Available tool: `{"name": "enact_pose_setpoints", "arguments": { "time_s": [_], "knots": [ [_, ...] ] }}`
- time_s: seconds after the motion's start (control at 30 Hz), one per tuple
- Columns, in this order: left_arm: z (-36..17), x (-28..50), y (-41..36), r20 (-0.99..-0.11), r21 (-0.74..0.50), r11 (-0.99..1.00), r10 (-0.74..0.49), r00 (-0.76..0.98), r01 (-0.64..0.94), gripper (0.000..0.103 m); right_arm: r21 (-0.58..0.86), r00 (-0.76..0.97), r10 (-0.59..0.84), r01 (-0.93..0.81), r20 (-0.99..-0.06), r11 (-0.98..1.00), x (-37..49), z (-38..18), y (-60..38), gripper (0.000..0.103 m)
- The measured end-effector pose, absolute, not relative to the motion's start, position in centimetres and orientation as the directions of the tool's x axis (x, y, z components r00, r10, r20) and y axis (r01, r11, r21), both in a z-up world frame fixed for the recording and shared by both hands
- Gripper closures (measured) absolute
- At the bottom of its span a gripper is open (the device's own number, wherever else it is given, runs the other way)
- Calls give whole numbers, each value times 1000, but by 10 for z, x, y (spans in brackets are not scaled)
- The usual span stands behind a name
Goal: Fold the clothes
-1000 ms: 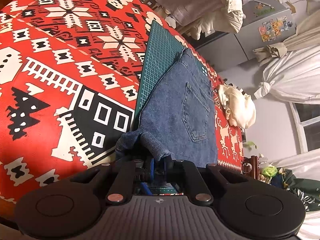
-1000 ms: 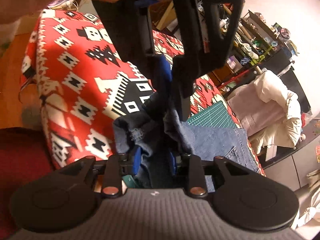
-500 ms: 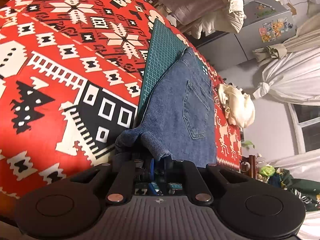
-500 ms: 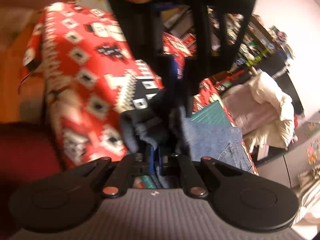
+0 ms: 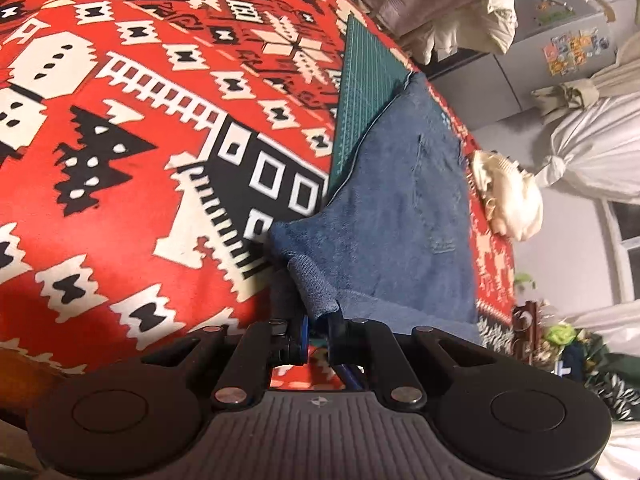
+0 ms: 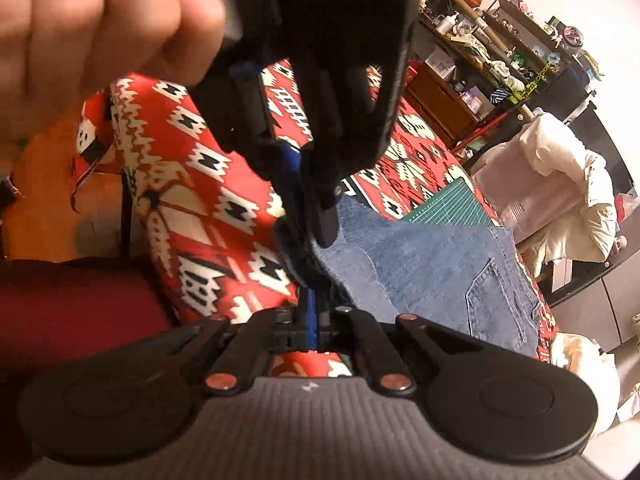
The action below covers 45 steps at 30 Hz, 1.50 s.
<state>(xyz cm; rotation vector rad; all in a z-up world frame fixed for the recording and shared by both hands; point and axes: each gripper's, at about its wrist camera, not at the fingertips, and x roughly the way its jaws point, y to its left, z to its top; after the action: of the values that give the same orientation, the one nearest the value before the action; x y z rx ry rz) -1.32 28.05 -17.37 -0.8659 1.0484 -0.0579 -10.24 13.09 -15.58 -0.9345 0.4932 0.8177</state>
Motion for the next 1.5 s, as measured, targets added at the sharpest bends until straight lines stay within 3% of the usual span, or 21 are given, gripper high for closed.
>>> {"name": "enact_pose_setpoints", "arguments": {
  "time_s": [0.27, 0.33, 0.5, 0.7, 0.87, 0.9, 1.0, 1.13, 1.23, 1.3, 1.37, 1.5],
  "knots": [
    [-158, -35, 278, -720, -644, 696, -411, 559, -318, 96, -345, 587, 407, -777, -700, 526, -70, -112, 77, 101],
    [-145, -36, 275, -703, -642, 712, -400, 588, -284, 96, -288, 586, 403, -753, -703, 592, -47, -103, 60, 95],
    [-138, -7, 253, -694, -614, 761, -394, 603, -209, 95, -166, 571, 370, -678, -733, 716, -7, -107, 29, 95],
    [-164, 13, 240, -782, -476, 854, -300, 546, -212, 97, -64, 546, 324, -574, -773, 817, 25, -122, -24, 94],
    [-173, 3, 255, -751, -518, 832, -334, 569, -196, 100, 20, 554, 351, -515, -755, 857, 32, -127, -74, 93],
    [-174, 1, 257, -746, -527, 827, -341, 571, -195, 100, 39, 552, 362, -511, -751, 859, 33, -127, -82, 97],
    [-170, -3, 260, -745, -532, 823, -343, 572, -200, 100, 28, 559, 345, -497, -754, 867, 29, -123, -94, 98],
    [-154, -7, 256, -767, -476, 851, -279, 578, -222, 101, 36, 573, 309, -437, -759, 899, 25, -117, -117, 91],
    [-144, -11, 257, -774, -445, 866, -244, 585, -227, 92, 97, 585, 319, -377, -746, 921, 30, -109, -136, 84],
    [-140, -13, 258, -779, -422, 875, -218, 587, -236, 77, 150, 586, 336, -344, -737, 927, 36, -104, -146, 78],
    [-138, -16, 258, -783, -406, 881, -197, 590, -244, 69, 196, 577, 357, -323, -735, 926, 45, -104, -152, 77],
    [-144, -18, 262, -808, -383, 880, -171, 564, -281, 69, 272, 527, 387, -285, -756, 919, 65, -112, -149, 77]
  ]
}}
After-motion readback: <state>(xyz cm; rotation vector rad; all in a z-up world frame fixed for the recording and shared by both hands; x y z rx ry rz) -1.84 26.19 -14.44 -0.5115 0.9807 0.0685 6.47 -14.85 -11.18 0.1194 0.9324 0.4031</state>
